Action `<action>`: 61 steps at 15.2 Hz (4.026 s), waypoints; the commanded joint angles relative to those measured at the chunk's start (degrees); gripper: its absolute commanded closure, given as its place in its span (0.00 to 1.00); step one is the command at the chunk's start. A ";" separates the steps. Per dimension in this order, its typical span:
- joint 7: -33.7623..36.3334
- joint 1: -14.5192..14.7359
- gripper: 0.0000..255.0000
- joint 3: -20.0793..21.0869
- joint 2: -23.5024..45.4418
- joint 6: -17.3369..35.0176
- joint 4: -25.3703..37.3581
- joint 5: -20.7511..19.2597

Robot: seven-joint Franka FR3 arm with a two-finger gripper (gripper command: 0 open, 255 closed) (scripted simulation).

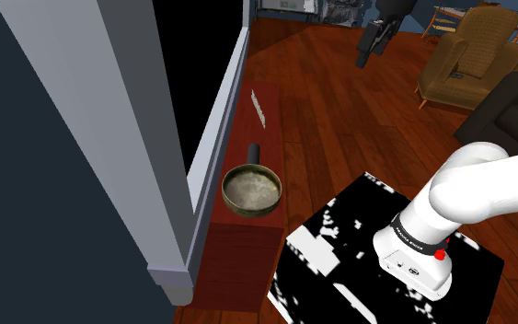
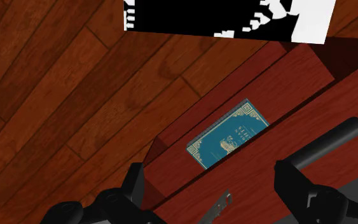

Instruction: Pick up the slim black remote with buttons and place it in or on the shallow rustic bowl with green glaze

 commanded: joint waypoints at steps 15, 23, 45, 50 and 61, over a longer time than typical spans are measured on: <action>32.12 -1.87 0.00 14.78 6.39 17.86 -13.94 13.46; 50.11 -4.14 0.00 24.38 19.41 31.32 -13.93 18.48; 76.04 -8.80 0.00 34.12 45.55 51.98 -8.97 9.11; 76.04 -8.80 1.00 34.12 45.56 51.98 -8.97 9.10; 74.40 -8.72 1.00 34.01 42.74 48.65 -8.01 11.46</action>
